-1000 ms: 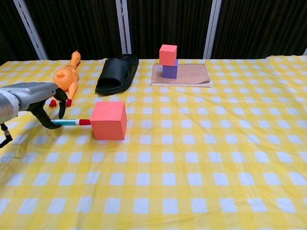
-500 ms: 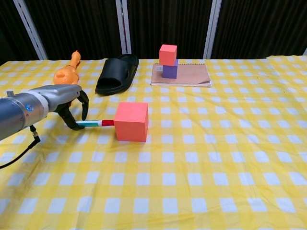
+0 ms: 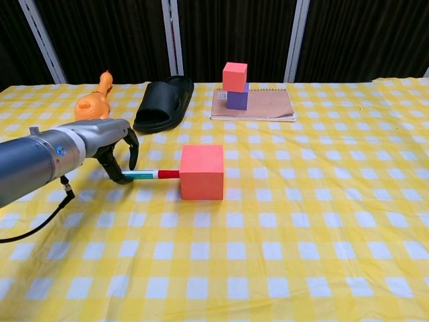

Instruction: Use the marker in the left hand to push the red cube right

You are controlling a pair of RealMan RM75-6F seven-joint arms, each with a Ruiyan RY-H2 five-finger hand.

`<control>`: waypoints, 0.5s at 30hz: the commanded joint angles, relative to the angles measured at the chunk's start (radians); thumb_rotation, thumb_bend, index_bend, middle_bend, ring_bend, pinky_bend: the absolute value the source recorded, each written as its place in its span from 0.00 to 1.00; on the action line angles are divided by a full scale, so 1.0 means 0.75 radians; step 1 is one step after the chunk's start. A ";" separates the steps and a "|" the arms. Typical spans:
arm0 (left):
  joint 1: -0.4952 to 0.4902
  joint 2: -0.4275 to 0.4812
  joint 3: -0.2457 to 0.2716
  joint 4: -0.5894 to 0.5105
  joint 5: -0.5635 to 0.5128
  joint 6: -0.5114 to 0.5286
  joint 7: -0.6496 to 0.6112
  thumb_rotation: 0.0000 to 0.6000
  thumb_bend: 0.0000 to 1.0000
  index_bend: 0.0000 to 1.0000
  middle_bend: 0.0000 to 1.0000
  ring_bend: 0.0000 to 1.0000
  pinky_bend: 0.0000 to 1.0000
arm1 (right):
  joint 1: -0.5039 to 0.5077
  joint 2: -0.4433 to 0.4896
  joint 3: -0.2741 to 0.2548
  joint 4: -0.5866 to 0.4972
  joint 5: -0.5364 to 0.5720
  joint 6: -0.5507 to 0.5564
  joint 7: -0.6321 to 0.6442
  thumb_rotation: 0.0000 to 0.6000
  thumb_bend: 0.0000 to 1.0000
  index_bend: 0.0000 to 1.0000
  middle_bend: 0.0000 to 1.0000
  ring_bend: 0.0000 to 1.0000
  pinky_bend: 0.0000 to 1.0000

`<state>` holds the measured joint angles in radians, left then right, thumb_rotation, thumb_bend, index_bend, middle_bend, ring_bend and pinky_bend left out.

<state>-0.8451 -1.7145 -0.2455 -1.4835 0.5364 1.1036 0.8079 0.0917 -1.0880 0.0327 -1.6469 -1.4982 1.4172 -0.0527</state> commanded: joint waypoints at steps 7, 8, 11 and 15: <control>-0.012 0.021 0.013 -0.031 -0.030 0.018 0.030 1.00 0.43 0.59 0.13 0.00 0.11 | 0.000 -0.001 0.001 -0.002 0.004 -0.001 -0.002 1.00 0.35 0.00 0.00 0.00 0.00; -0.016 0.018 0.014 -0.030 -0.031 0.017 0.031 1.00 0.43 0.59 0.13 0.00 0.11 | 0.000 -0.001 0.001 -0.002 0.004 -0.001 -0.003 1.00 0.35 0.00 0.00 0.00 0.00; -0.030 0.000 0.009 -0.021 -0.039 0.019 0.037 1.00 0.43 0.59 0.13 0.00 0.10 | 0.000 0.000 0.001 -0.004 0.004 -0.001 -0.002 1.00 0.35 0.00 0.00 0.00 0.00; -0.053 -0.029 -0.001 -0.004 -0.043 0.021 0.046 1.00 0.43 0.59 0.13 0.00 0.11 | 0.000 0.001 0.003 -0.003 0.009 -0.002 0.003 1.00 0.35 0.00 0.00 0.00 0.00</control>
<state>-0.8807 -1.7317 -0.2436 -1.4900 0.5051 1.1190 0.8400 0.0916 -1.0876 0.0350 -1.6494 -1.4920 1.4158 -0.0504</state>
